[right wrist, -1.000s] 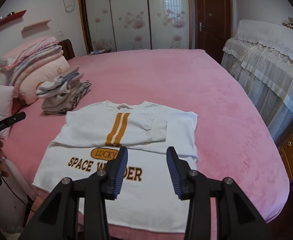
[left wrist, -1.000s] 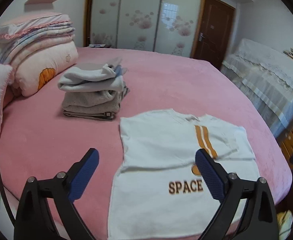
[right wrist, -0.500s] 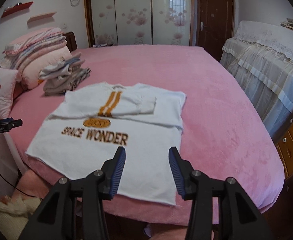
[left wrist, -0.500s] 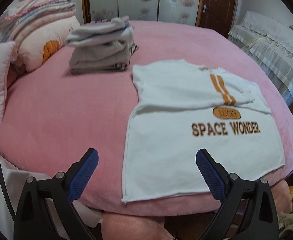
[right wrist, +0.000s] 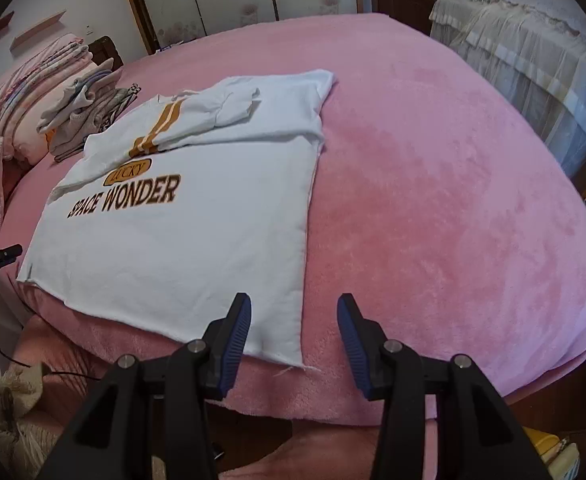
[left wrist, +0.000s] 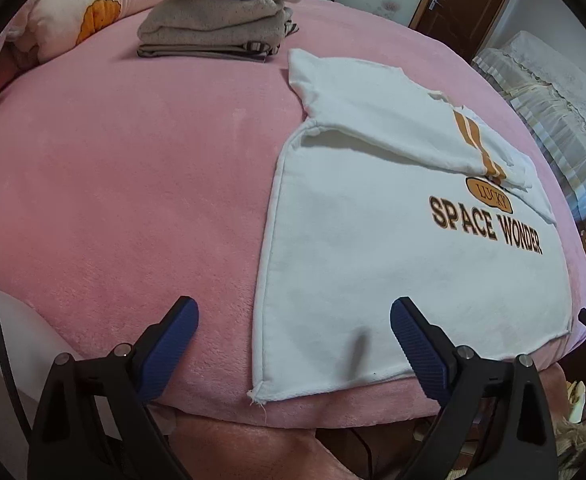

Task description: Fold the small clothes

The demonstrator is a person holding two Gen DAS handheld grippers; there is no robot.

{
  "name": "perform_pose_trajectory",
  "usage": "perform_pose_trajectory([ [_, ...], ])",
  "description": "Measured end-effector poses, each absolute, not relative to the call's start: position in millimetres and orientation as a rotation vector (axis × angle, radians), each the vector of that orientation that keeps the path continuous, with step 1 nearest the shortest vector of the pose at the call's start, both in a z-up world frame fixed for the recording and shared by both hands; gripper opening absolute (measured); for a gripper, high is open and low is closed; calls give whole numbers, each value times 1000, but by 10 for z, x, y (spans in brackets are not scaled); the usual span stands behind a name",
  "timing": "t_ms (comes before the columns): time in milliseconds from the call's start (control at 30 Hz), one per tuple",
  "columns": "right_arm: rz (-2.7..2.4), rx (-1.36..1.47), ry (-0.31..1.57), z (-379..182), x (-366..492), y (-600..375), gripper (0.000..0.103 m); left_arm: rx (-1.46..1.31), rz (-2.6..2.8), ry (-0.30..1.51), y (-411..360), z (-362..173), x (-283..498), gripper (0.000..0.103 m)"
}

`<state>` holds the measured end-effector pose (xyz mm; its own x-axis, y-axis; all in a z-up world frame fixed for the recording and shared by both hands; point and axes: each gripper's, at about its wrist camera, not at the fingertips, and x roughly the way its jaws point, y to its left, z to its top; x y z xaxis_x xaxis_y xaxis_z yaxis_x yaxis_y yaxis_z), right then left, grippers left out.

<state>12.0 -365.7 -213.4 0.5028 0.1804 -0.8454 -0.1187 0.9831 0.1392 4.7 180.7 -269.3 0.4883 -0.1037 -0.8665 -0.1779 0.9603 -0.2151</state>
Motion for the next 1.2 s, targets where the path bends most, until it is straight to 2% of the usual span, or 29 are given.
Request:
perform_pose_trajectory([
  [133, 213, 95, 1067, -2241, 136, -3636, 45, -313, 30, 1089, 1800, -2789, 81, 94],
  [267, 250, 82, 1106, -2356, 162, -3534, 40, -308, -1, 1094, 1751, -2811, 117, 92],
  [1033, 243, 209, 1193, -2601, 213, -3756, 39, -373, -122, 1132, 1799, -2954, 56, 83],
  [1100, 256, 219, 1197, -2606, 211, -3757, 35, -376, -117, 1135, 1816, -2974, 52, 77],
  [1167, 289, 241, 1208, -2615, 209, -3745, 17, -391, -106, 1134, 1845, -2990, 44, 72],
  [1200, 298, 237, 1211, -2615, 206, -3727, 14, -411, -102, 1131, 1865, -2989, 40, 66],
])
